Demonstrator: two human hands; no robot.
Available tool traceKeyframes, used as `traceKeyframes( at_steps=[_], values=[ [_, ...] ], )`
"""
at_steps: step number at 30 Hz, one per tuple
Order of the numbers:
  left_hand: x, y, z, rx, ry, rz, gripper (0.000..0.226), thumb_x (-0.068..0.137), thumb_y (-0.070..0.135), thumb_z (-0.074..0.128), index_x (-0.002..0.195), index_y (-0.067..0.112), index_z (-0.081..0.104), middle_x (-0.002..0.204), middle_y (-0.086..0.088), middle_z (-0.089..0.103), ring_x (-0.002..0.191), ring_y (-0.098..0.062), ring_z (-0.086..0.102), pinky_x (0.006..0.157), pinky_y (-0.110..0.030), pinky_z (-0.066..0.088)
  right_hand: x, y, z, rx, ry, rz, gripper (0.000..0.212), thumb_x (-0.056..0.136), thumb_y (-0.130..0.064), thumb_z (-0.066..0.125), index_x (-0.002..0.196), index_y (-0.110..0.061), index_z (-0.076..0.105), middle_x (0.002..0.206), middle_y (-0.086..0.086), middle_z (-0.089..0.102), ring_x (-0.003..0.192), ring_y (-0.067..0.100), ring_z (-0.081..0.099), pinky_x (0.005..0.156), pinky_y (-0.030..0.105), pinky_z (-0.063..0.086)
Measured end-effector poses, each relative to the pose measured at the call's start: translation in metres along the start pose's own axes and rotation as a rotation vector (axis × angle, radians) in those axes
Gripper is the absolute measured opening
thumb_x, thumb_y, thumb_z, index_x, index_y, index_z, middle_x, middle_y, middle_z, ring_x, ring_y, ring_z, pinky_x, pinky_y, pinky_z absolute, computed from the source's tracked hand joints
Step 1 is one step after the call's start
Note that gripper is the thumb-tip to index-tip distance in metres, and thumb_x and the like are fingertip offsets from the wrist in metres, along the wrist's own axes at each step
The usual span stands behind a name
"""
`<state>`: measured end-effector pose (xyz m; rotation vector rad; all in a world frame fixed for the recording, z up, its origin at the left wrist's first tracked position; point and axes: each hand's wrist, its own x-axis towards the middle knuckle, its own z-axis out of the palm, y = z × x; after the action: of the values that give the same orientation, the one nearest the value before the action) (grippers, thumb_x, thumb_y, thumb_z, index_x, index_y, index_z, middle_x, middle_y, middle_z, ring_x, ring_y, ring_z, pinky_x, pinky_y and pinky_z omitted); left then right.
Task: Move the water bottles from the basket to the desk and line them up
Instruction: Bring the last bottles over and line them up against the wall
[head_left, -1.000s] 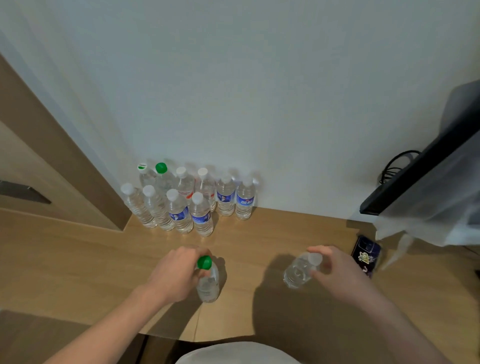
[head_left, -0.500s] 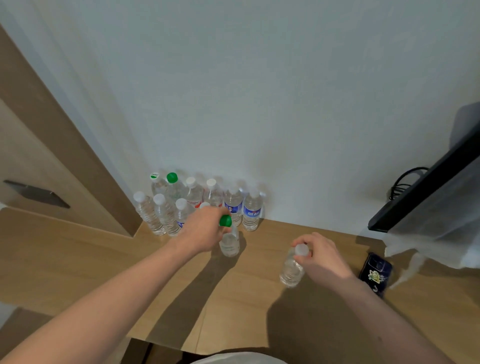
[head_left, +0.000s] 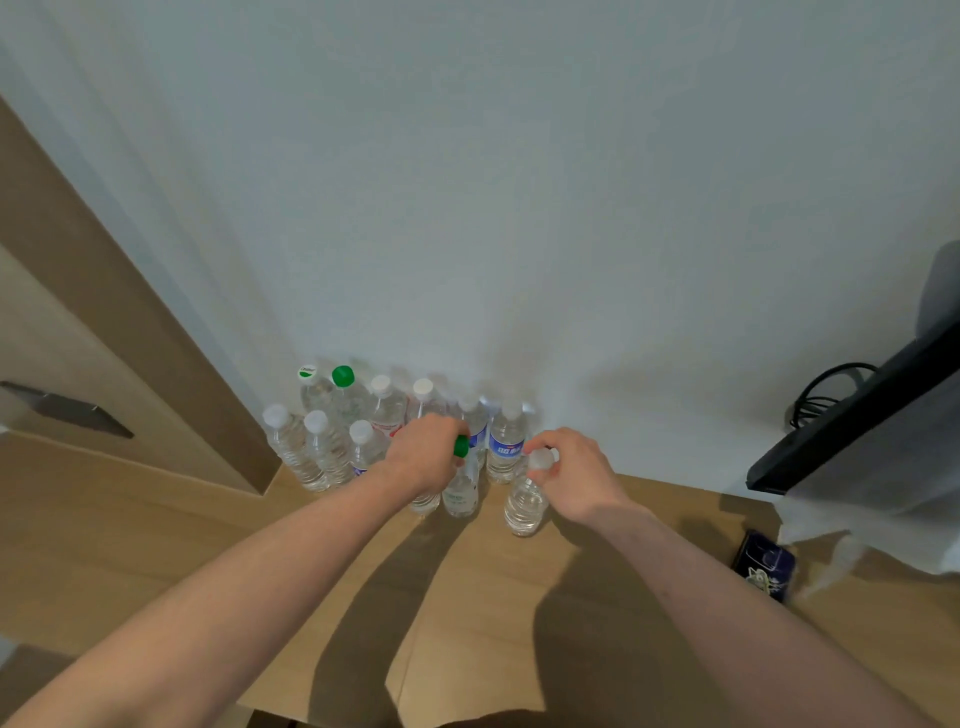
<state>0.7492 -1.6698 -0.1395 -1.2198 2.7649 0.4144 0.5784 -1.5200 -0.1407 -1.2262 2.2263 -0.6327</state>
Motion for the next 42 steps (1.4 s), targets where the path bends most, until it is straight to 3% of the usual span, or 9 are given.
traceKeyframes(
  at_steps=[9, 17, 23, 42],
  values=[
    [0.009, -0.006, 0.003, 0.0, -0.001, -0.001, 0.031, 0.096, 0.021, 0.07, 0.127, 0.026, 0.067, 0.115, -0.005, 0.072, 0.101, -0.029, 0.068, 0.076, -0.037, 0.049, 0.027, -0.015, 0.019, -0.029, -0.051, -0.024, 0.032, 0.099, -0.017, 0.071, 0.126, -0.035, 0.071, 0.141, -0.002, 0.06, 0.122, 0.023, 0.062, 0.103, 0.037, 0.052],
    [0.008, -0.01, 0.004, 0.003, 0.011, 0.01, 0.028, 0.097, 0.023, 0.071, 0.124, 0.025, 0.067, 0.111, -0.003, 0.072, 0.098, -0.027, 0.069, 0.076, -0.038, 0.054, 0.039, -0.022, 0.031, -0.03, -0.079, -0.045, 0.031, 0.099, -0.013, 0.07, 0.124, -0.033, 0.071, 0.135, -0.001, 0.061, 0.102, 0.017, 0.058, 0.086, 0.026, 0.045],
    [0.009, -0.006, 0.005, 0.015, 0.033, 0.048, 0.019, 0.097, 0.027, 0.07, 0.116, 0.025, 0.067, 0.104, -0.002, 0.072, 0.094, -0.027, 0.069, 0.075, -0.042, 0.058, 0.04, -0.021, 0.04, -0.059, -0.101, -0.065, 0.033, 0.099, -0.01, 0.067, 0.124, -0.03, 0.07, 0.134, -0.002, 0.063, 0.107, 0.017, 0.059, 0.087, 0.025, 0.043],
    [-0.003, -0.011, 0.017, -0.021, 0.046, 0.019, 0.035, 0.098, 0.024, 0.069, 0.132, 0.027, 0.063, 0.119, -0.001, 0.069, 0.102, -0.026, 0.068, 0.082, -0.044, 0.058, 0.029, -0.023, 0.043, -0.033, -0.099, -0.08, 0.033, 0.103, -0.012, 0.066, 0.131, -0.029, 0.066, 0.137, -0.003, 0.06, 0.098, 0.012, 0.055, 0.083, 0.025, 0.043]
  ],
)
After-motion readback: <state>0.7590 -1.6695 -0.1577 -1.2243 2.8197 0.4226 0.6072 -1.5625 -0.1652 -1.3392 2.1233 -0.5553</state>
